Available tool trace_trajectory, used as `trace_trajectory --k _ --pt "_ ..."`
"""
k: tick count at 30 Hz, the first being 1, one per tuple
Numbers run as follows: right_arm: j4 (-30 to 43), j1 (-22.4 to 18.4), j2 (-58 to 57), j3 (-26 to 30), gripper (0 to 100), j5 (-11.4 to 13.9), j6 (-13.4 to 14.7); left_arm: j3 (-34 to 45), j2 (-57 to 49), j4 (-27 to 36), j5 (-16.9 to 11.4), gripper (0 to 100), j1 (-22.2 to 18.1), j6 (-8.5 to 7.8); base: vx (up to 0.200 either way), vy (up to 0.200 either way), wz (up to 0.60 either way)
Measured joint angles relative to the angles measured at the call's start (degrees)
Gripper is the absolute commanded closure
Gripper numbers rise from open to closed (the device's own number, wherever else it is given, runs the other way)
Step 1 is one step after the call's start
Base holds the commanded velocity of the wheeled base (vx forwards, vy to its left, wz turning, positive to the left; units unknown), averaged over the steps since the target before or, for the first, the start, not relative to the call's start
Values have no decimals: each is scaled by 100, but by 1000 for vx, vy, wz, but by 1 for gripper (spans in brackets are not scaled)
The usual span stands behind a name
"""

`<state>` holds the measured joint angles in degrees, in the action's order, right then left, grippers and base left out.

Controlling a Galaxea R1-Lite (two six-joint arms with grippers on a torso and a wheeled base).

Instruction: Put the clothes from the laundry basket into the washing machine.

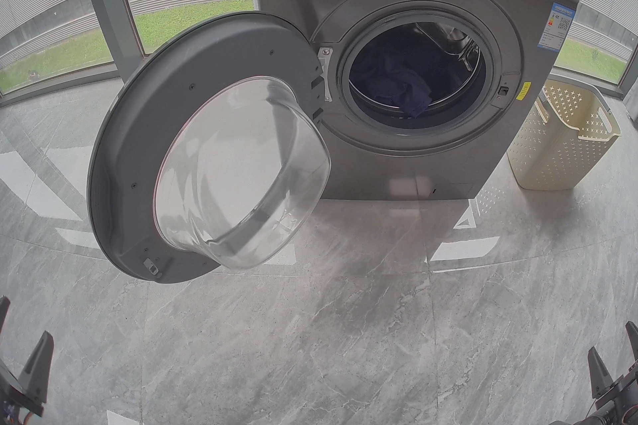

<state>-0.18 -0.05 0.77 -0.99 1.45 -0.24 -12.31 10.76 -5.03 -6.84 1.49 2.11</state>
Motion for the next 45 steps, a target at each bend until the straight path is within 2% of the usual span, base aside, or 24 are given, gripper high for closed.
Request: trace_trajectory --k 6,10,14,18,22,27,31,37,40,43,45 --pt "2 0 5 -2 0 0 2 -290 1492 -889 -468 0 127 57 0 0 0" --pt "2 0 5 -2 0 -9 4 -446 2594 -1738 -750 0 168 87 0 0 0" --pt "5 0 5 -2 0 -20 6 -594 3650 -2726 -961 0 179 89 0 0 0" --pt "2 0 7 -2 0 -33 13 -728 4493 -3432 -1143 0 217 71 0 0 0" --pt "2 -2 7 -2 0 -39 17 -780 4965 -3568 -1521 0 280 62 0 0 0" --pt "2 0 7 -2 0 -48 17 -728 5103 -3574 -2132 0 407 104 0 0 0" --pt "2 0 9 -2 0 -50 20 -649 4896 -3550 -2425 0 741 273 0 0 0" --pt "2 0 9 -2 0 -50 17 -585 4364 -3246 -2471 0 1684 724 0 0 0" --pt "2 0 11 -2 0 -52 17 -571 4091 -2895 -2425 0 2004 847 0 0 0" --pt "2 0 11 -2 0 -52 17 -627 3938 -2843 -2253 0 2039 875 0 0 0" --pt "2 0 11 -2 0 -50 17 -719 3899 -2840 -2020 0 1898 873 0 0 0"
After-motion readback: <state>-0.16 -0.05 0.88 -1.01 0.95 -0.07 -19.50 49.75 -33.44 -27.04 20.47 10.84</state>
